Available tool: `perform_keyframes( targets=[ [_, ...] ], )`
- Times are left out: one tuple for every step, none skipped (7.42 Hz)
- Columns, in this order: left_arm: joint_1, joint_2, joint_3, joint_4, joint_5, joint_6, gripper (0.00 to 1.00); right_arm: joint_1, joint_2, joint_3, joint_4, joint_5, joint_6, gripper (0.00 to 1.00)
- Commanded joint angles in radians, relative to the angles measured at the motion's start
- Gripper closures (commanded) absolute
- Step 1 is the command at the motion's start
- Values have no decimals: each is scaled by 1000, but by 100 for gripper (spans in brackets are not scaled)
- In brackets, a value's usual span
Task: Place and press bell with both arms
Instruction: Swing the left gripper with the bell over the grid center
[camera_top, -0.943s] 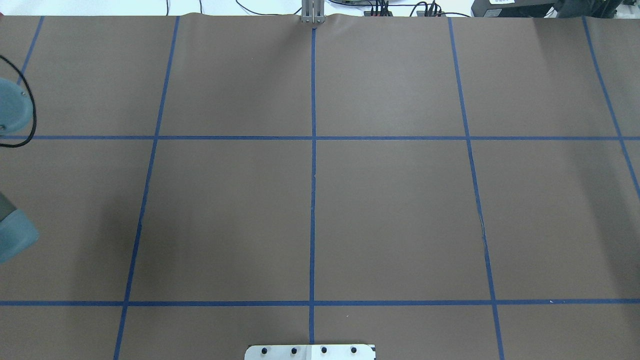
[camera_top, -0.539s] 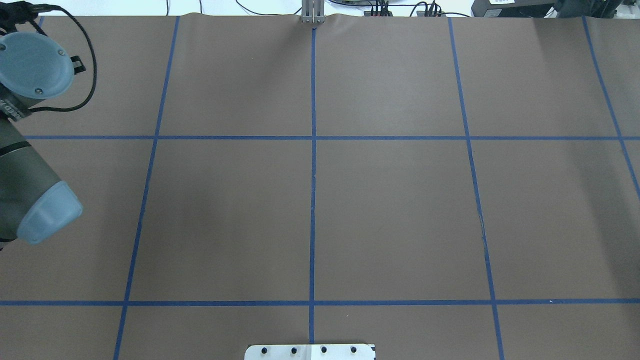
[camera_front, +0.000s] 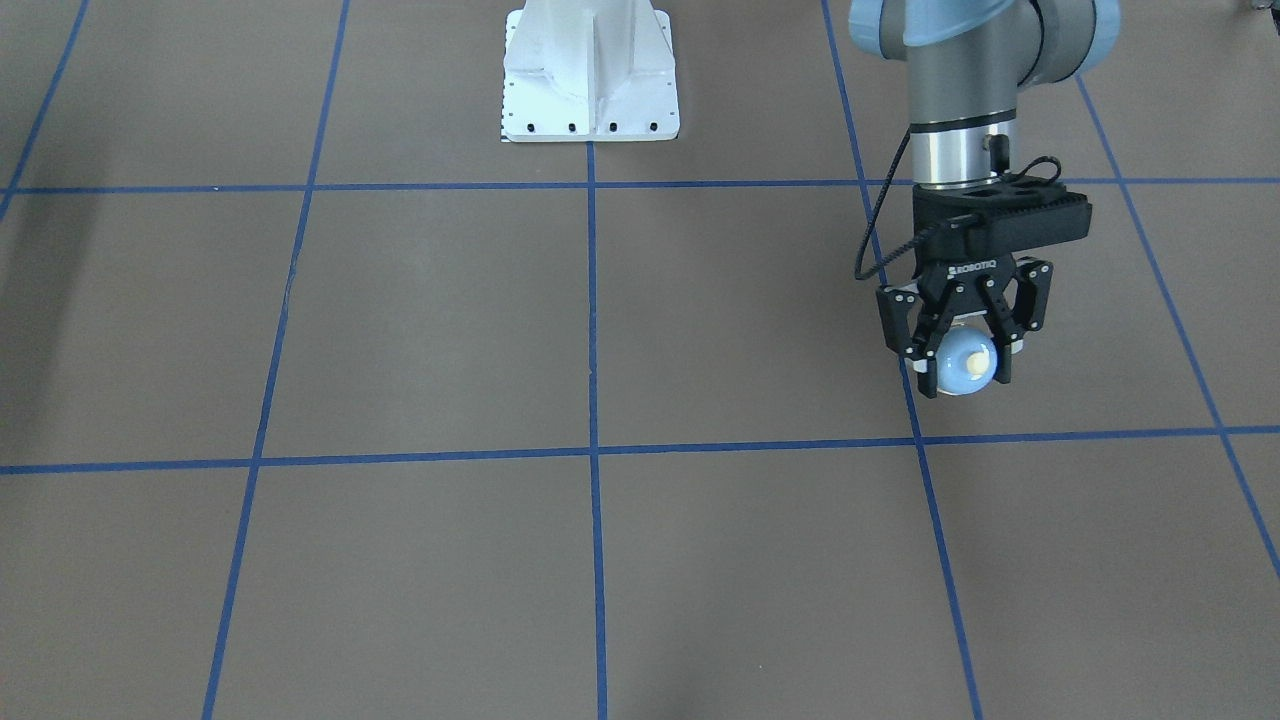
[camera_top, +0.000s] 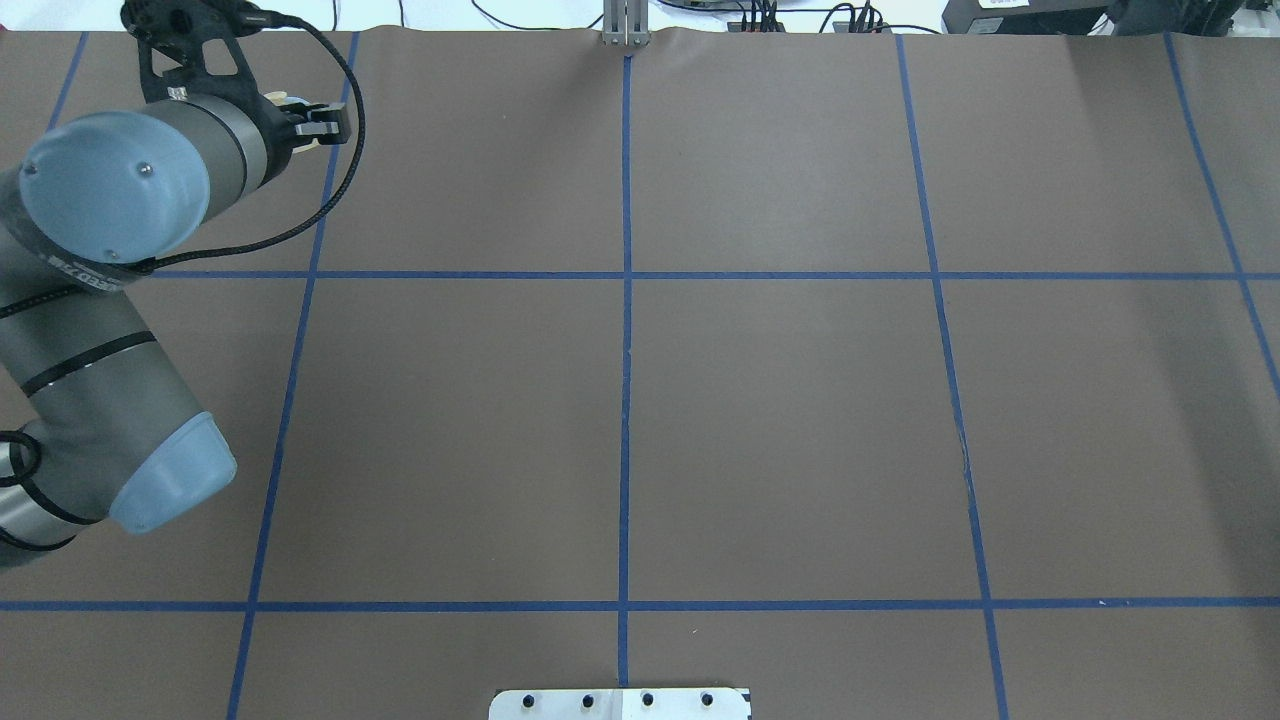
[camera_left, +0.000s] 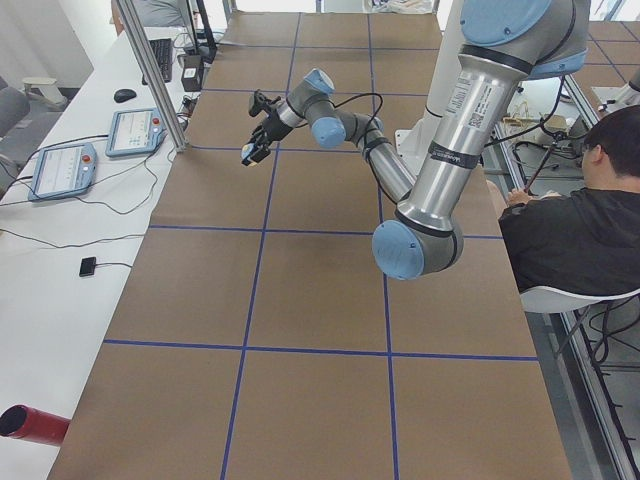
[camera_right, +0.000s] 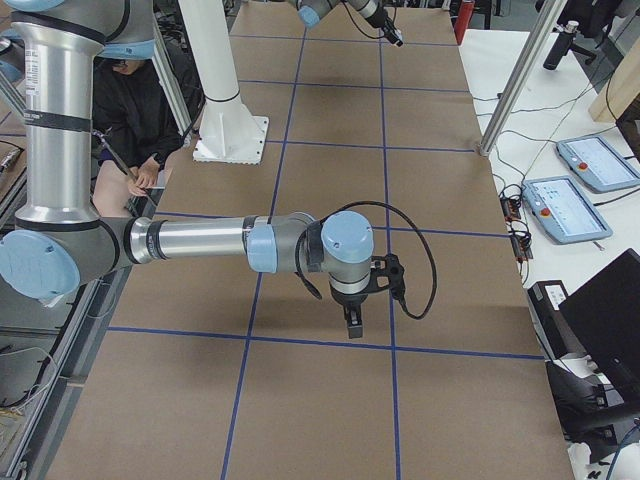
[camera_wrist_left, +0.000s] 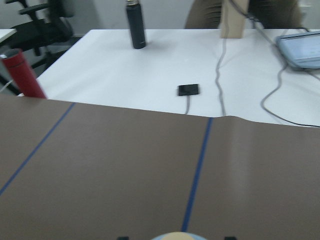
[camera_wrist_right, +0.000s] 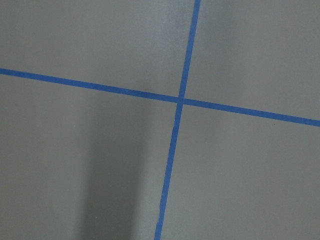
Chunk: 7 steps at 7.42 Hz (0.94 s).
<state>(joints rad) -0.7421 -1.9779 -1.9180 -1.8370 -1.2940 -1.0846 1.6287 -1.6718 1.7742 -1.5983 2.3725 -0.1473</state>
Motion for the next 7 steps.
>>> perform_keyframes(
  targets=[
    [67,-15,87,-276,2,90,100,0,0,1,0,1,0,0],
    [94,-18,117,-345,2,127,100,0,0,1,-2,11,0,0],
    [125,-24,122,-364,4,149,100,0,0,1,-2,14,0,0],
    [160,-59,134,-361,4,156,100,-1,0,1,-2,14,0,0],
    [194,-94,161,-361,4,175,100,0,-5,1,-2,14,0,0],
    [231,-108,184,-361,25,205,100,0,-11,1,-2,14,0,0],
    [274,-119,220,-372,72,206,100,0,-12,1,-2,14,0,0]
  ],
)
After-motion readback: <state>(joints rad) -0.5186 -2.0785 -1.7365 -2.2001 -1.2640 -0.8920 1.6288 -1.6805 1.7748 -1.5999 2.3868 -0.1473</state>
